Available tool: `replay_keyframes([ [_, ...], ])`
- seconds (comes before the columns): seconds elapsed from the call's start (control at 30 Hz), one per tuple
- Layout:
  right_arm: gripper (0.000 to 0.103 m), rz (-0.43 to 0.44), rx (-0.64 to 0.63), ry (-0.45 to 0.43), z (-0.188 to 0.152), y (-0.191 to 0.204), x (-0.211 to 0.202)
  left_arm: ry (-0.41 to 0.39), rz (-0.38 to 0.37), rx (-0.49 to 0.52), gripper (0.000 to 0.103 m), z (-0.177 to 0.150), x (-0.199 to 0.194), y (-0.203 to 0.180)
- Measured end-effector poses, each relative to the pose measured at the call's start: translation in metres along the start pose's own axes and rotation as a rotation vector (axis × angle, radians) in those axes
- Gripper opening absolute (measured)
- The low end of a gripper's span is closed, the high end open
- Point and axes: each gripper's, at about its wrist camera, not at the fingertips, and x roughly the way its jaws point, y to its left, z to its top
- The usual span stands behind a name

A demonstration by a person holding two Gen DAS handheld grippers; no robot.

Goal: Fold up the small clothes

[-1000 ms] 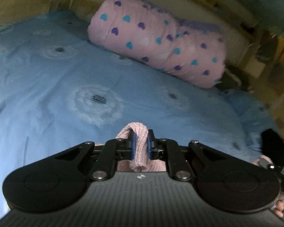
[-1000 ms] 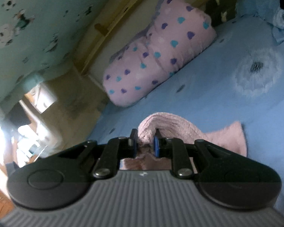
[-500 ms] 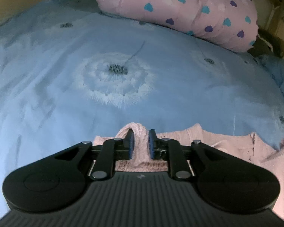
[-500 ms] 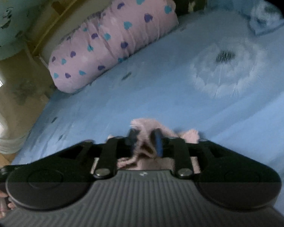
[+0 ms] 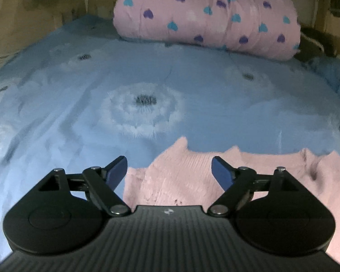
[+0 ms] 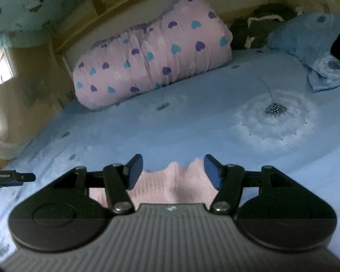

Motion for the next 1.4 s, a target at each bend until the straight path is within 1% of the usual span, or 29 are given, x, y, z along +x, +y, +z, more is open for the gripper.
replay_keyframes([
  [0.07,0.063,-0.037,-0.025,0.015,-0.001,-0.001,0.004,0.021,-0.018,0.001,0.085,-0.003,0.013,0.004],
  [0.13,0.063,-0.053,-0.041,0.038,-0.002,-0.004,0.011,0.035,-0.041,-0.016,0.085,-0.004,0.024,0.009],
  [0.23,0.063,-0.024,-0.056,0.085,-0.002,-0.004,0.026,0.040,-0.075,-0.075,0.085,-0.004,0.036,0.017],
  [0.3,0.063,-0.004,-0.097,0.118,-0.004,0.001,0.037,0.041,-0.102,-0.104,0.085,-0.003,0.043,0.021],
  [0.4,0.062,0.007,-0.163,0.157,-0.008,0.010,0.052,0.045,-0.109,-0.108,0.084,-0.002,0.052,0.020],
  [0.5,0.062,0.023,-0.225,0.174,-0.014,0.014,0.055,0.064,-0.099,-0.110,0.082,-0.003,0.061,0.016],
  [0.53,0.062,0.024,-0.244,0.171,-0.014,0.014,0.055,0.066,-0.090,-0.110,0.079,-0.004,0.063,0.015],
  [0.57,0.062,0.024,-0.252,0.170,-0.014,0.014,0.055,0.067,-0.077,-0.107,0.073,-0.004,0.065,0.013],
  [0.6,0.063,0.024,-0.252,0.171,-0.014,0.013,0.056,0.067,-0.061,-0.096,0.070,-0.005,0.066,0.011],
  [0.67,0.062,0.021,-0.241,0.174,-0.012,0.011,0.059,0.062,-0.037,-0.072,0.055,-0.006,0.067,0.007],
  [0.7,0.062,0.015,-0.235,0.175,-0.011,0.010,0.061,0.062,-0.031,-0.067,0.051,-0.007,0.067,0.006],
  [0.73,0.062,0.011,-0.229,0.178,-0.012,0.008,0.063,0.063,-0.025,-0.064,0.044,-0.007,0.067,0.005],
  [0.77,0.062,0.010,-0.223,0.182,-0.012,0.007,0.065,0.060,-0.019,-0.063,0.033,-0.006,0.065,0.005],
  [0.8,0.061,0.011,-0.221,0.182,-0.013,0.007,0.067,0.050,-0.018,-0.069,0.027,-0.005,0.063,0.005],
  [0.83,0.047,0.014,-0.224,0.174,-0.013,0.008,0.065,0.040,-0.019,-0.080,0.023,-0.004,0.060,0.006],
  [0.87,0.018,0.023,-0.224,0.167,-0.013,0.008,0.063,0.030,-0.027,-0.098,0.018,-0.002,0.056,0.008],
  [0.9,0.017,0.033,-0.207,0.148,-0.012,0.008,0.059,0.016,-0.035,-0.118,0.013,0.000,0.053,0.010],
  [0.93,0.016,0.037,-0.188,0.107,-0.009,0.008,0.053,0.000,-0.041,-0.140,0.013,0.002,0.050,0.014],
  [0.97,0.016,0.019,-0.188,0.050,-0.005,0.010,0.045,-0.017,-0.039,-0.164,0.013,0.004,0.047,0.017],
  [1.0,0.016,-0.010,-0.197,0.013,-0.001,0.012,0.040,-0.028,-0.032,-0.181,0.013,0.005,0.046,0.021],
  [1.03,0.016,-0.037,-0.201,-0.016,0.002,0.012,0.037,-0.029,-0.022,-0.186,0.013,0.006,0.048,0.023],
  [1.07,0.016,-0.063,-0.202,-0.024,0.003,0.010,0.037,-0.020,-0.012,-0.185,0.013,0.006,0.051,0.024],
  [1.13,0.016,-0.119,-0.203,0.012,-0.001,0.004,0.045,0.028,-0.005,-0.175,0.013,0.003,0.062,0.025],
  [1.17,0.016,-0.140,-0.195,0.047,-0.006,0.000,0.051,0.048,-0.004,-0.166,0.014,0.001,0.067,0.024],
  [1.2,0.016,-0.146,-0.187,0.096,-0.012,-0.004,0.059,0.049,0.011,-0.158,0.014,-0.001,0.068,0.024],
  [1.23,0.017,-0.150,-0.180,0.124,-0.016,-0.006,0.064,0.044,0.018,-0.150,0.014,0.000,0.068,0.023],
  [1.33,0.021,-0.159,-0.202,0.124,-0.013,0.000,0.063,0.048,0.021,-0.134,0.018,0.002,0.065,0.021],
  [1.4,0.028,-0.173,-0.205,0.127,-0.012,0.004,0.060,0.054,0.020,-0.137,0.023,0.003,0.063,0.021],
])
